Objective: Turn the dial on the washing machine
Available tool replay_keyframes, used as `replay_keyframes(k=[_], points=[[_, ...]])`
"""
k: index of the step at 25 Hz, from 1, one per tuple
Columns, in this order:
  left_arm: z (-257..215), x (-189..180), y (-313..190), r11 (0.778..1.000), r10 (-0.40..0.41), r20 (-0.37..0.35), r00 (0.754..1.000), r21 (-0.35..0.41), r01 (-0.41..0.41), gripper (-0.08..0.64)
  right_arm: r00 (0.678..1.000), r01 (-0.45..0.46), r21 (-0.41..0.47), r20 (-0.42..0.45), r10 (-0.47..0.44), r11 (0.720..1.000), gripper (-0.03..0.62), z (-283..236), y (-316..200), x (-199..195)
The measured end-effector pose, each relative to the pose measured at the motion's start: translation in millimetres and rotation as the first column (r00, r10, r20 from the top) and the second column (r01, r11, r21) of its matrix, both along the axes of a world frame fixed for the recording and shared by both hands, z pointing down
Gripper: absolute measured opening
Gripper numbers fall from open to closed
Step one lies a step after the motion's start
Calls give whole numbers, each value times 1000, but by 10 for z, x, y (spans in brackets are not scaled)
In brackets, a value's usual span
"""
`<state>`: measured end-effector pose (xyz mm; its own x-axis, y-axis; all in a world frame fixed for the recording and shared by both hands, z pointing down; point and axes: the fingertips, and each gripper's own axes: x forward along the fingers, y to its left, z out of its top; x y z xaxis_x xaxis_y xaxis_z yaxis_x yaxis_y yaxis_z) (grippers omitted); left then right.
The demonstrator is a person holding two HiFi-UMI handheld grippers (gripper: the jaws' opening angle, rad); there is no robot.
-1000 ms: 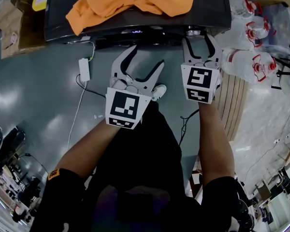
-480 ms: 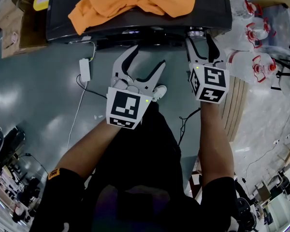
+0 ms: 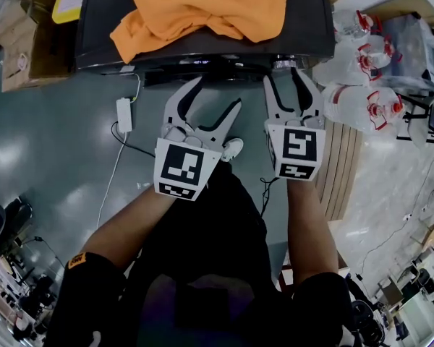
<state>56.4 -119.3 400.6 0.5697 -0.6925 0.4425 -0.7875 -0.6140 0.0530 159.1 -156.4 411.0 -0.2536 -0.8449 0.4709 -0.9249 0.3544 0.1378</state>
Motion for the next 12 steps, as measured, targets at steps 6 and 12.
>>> replay_keyframes(k=[6,12], points=[[-575,6,241,998,46,-21,999,34,-45,296,998,-13,45,68,10,999,72,-683,463,-199],[-989,-24,492,996,77,-11,997,52,-77,296,993,-20,67,118,12,998,25,-1159,828,-317]])
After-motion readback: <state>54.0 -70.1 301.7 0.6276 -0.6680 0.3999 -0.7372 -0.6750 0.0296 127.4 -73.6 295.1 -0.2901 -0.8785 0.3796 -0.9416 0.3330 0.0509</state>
